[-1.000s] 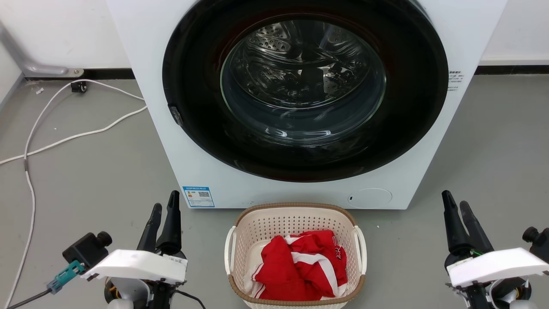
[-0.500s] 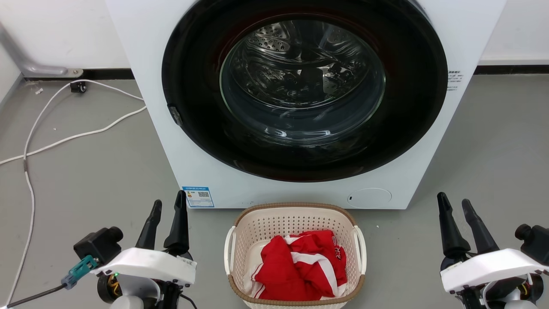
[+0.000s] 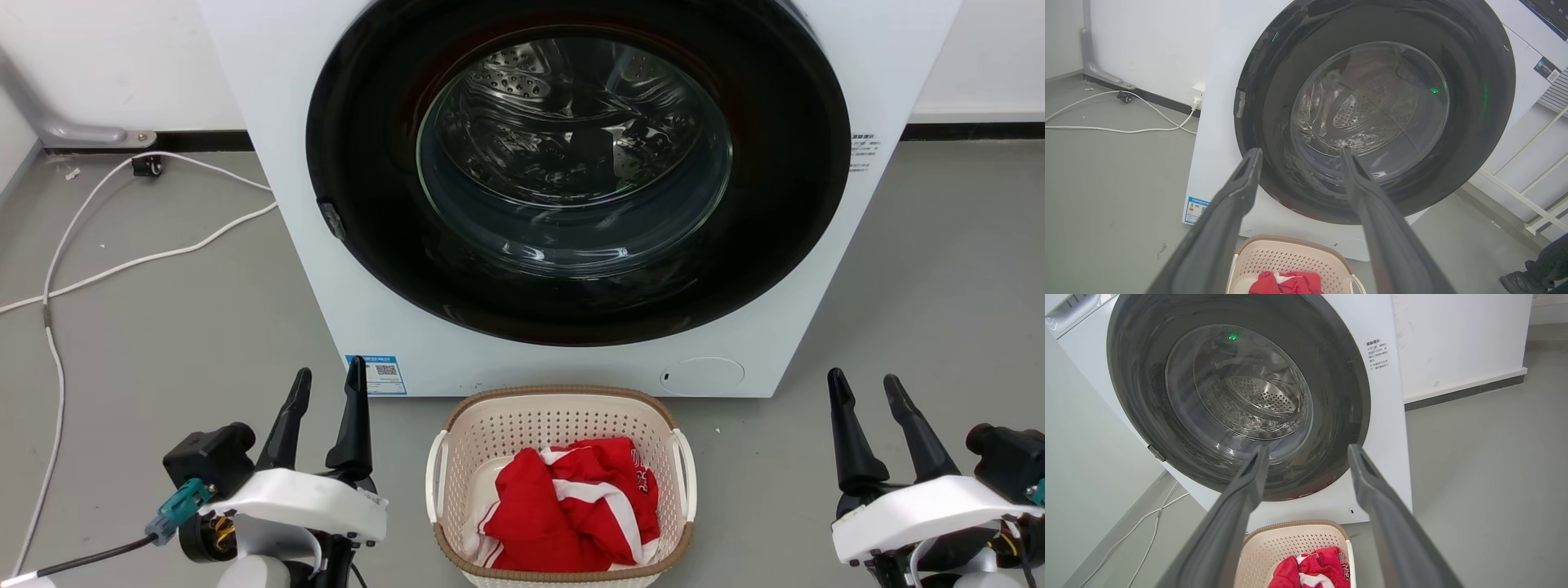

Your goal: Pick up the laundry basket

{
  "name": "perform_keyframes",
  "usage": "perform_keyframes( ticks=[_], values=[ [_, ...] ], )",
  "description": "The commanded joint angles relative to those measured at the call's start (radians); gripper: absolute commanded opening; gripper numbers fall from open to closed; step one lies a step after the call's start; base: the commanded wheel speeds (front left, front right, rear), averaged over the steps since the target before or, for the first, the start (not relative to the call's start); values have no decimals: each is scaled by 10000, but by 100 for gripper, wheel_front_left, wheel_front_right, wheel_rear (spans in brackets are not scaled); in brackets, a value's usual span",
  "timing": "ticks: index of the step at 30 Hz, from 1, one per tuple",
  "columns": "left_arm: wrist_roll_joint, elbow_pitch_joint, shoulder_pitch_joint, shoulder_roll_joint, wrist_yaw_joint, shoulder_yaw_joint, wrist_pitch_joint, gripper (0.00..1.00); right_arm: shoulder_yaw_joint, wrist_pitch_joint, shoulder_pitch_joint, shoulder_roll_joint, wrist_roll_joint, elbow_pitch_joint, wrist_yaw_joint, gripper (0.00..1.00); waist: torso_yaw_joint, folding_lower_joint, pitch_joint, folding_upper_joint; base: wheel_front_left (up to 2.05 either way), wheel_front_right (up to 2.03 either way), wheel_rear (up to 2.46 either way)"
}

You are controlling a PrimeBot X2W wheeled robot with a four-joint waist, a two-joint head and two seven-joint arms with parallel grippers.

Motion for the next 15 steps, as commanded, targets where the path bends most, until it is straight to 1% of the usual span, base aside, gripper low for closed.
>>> perform_keyframes(
  ticks=[1, 6, 15],
  values=[
    [317, -58, -170, 19, 43, -6, -118, 100, -6, -45, 72, 27, -364, -167, 0, 100, -6, 0, -4, -1, 0, 0, 0],
    [639, -60, -184, 3, 68, -24, -213, 100, -3, -45, 85, 33, -594, -208, 0, 100, -26, 0, -8, -1, 0, 0, 0],
    [1386, -109, -215, -26, 170, -96, -402, 100, -67, -84, 228, 46, -1335, -363, 0, 100, -53, 0, 1, -1, 0, 0, 0]
  ],
)
